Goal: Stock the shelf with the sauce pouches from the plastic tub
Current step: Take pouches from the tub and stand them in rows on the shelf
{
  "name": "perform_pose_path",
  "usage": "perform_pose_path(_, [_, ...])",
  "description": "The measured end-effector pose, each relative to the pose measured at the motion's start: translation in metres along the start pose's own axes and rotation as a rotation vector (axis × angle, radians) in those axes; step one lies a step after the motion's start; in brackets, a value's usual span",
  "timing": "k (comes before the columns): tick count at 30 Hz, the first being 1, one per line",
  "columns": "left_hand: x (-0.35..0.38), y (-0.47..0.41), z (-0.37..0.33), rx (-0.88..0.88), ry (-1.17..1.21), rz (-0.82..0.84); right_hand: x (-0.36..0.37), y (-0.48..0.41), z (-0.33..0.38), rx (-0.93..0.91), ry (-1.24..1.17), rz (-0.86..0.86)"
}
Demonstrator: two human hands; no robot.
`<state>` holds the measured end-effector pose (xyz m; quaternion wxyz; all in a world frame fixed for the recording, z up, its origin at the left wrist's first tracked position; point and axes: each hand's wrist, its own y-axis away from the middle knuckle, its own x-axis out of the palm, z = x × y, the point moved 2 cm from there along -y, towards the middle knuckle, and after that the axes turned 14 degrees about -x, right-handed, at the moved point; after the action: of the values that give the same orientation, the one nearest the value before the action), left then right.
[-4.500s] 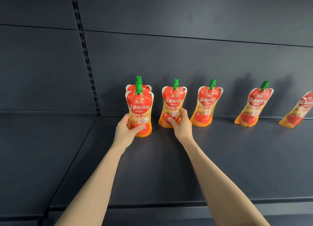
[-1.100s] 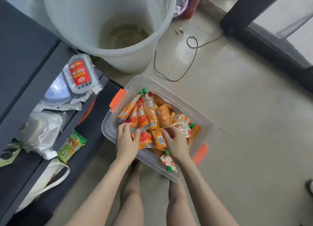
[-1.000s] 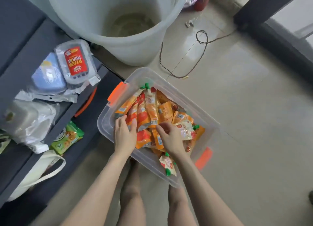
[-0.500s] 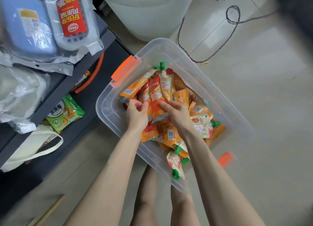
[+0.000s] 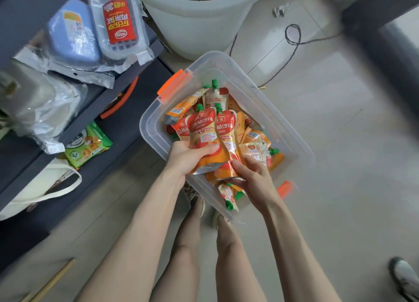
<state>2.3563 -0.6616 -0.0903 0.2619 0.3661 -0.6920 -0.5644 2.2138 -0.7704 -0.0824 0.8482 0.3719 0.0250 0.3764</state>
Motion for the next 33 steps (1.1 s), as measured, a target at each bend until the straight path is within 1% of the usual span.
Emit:
perform_pose_path(3, [-0.014,0.043,0.010,0.064,0.047,0.020,0.000,0.037,0.012,-0.017,-0.047,0.039])
perform_pose_path(7, [-0.030,0.107,0.045,0.178,0.126,0.071,0.008,0.082,0.028,0.000,-0.051,0.191])
perform_pose_path(13, [-0.055,0.209,0.126,0.441,0.217,-0.069,0.035,0.159,0.043,-0.011,0.010,0.407])
perform_pose_path(17, [-0.082,0.273,0.173,0.584,0.329,-0.131,0.080,0.212,0.050,0.032,-0.060,0.547])
perform_pose_path(19, [-0.096,0.301,0.190,0.652,0.387,-0.155,0.111,0.237,0.053,0.031,-0.034,0.587])
perform_pose_path(22, [-0.120,0.338,0.218,0.739,0.505,-0.230,0.158,0.272,0.053,-0.045,0.083,0.629])
perform_pose_path(26, [-0.165,0.379,0.253,0.813,0.656,-0.342,0.217,0.315,0.051,-0.242,0.279,0.727])
perform_pose_path(29, [-0.215,0.405,0.278,0.864,0.727,-0.421,0.270,0.342,0.045,-0.355,0.344,0.835])
perform_pose_path(33, [-0.299,0.436,0.313,0.939,0.748,-0.485,0.351,0.380,0.021,-0.446,0.387,0.943])
